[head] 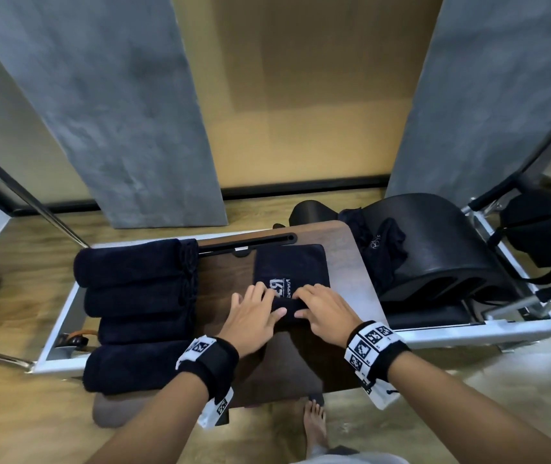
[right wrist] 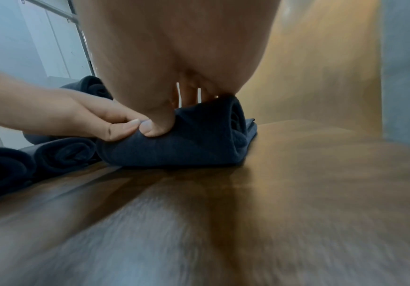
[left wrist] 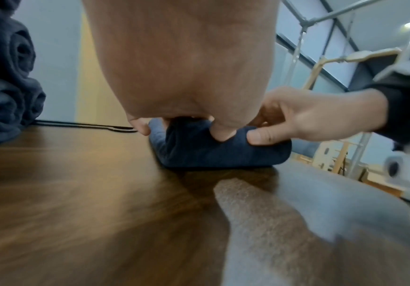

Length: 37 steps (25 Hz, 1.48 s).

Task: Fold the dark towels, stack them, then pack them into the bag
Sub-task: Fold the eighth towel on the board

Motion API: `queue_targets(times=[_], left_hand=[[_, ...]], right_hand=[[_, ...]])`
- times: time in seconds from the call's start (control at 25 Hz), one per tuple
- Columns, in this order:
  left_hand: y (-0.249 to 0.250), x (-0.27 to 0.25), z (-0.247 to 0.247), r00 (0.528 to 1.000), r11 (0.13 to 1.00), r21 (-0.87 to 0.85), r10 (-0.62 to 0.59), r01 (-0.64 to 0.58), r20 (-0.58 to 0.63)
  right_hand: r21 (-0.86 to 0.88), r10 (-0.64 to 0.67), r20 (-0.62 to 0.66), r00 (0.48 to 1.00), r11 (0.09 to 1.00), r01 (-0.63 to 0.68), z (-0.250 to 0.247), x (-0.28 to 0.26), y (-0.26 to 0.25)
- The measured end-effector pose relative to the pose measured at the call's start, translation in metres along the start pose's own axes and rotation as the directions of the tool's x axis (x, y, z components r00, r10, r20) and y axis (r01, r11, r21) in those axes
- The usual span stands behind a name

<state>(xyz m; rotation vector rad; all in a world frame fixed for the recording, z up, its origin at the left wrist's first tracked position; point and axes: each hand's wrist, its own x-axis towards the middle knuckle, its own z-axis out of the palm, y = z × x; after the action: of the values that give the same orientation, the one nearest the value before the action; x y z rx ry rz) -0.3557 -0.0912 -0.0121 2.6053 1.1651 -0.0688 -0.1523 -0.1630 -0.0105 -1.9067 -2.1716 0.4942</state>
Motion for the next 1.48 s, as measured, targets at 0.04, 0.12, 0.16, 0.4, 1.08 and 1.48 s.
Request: queue_targets(times=[0.04, 0.12, 0.16, 0.4, 1.08, 1.48], left_hand=[[-0.002, -0.002, 0.001, 1.0, 1.0, -0.012, 0.01, -0.01, -0.03], [-0.006, -0.005, 0.001, 0.999, 0.999, -0.025, 0.02, -0.021, -0.033], [-0.007, -0.004, 0.002, 1.0, 1.0, -0.013, 0.011, -0.011, -0.026], [-0.009, 0.018, 0.002, 0.996, 0.997, -0.034, -0.072, 0.07, -0.052], [-0.006, 0.072, -0.009, 0.932, 0.844, -0.459, -0.353, 0.276, -0.089], [-0.006, 0.123, -0.017, 0.748, 0.562, -0.601, -0.657, 0.568, 0.094]], right_hand=[[0.03, 0.02, 0.016, 1.0, 0.999, -0.02, -0.003, 0.006, 0.003], [0.05, 0.036, 0.068, 0.997, 0.998, -0.039, -0.011, 0.016, 0.008], [0.041, 0.024, 0.089, 0.996, 0.999, -0.028, -0.013, 0.021, 0.01], [0.104, -0.009, -0.065, 0.998, 0.994, 0.015, -0.014, 0.025, 0.019], [0.409, 0.11, -0.006, 0.994, 0.907, -0.098, -0.037, 0.072, 0.06], [0.562, 0.583, -0.051, 0.811, 0.688, -0.459, -0.032, 0.075, 0.083]])
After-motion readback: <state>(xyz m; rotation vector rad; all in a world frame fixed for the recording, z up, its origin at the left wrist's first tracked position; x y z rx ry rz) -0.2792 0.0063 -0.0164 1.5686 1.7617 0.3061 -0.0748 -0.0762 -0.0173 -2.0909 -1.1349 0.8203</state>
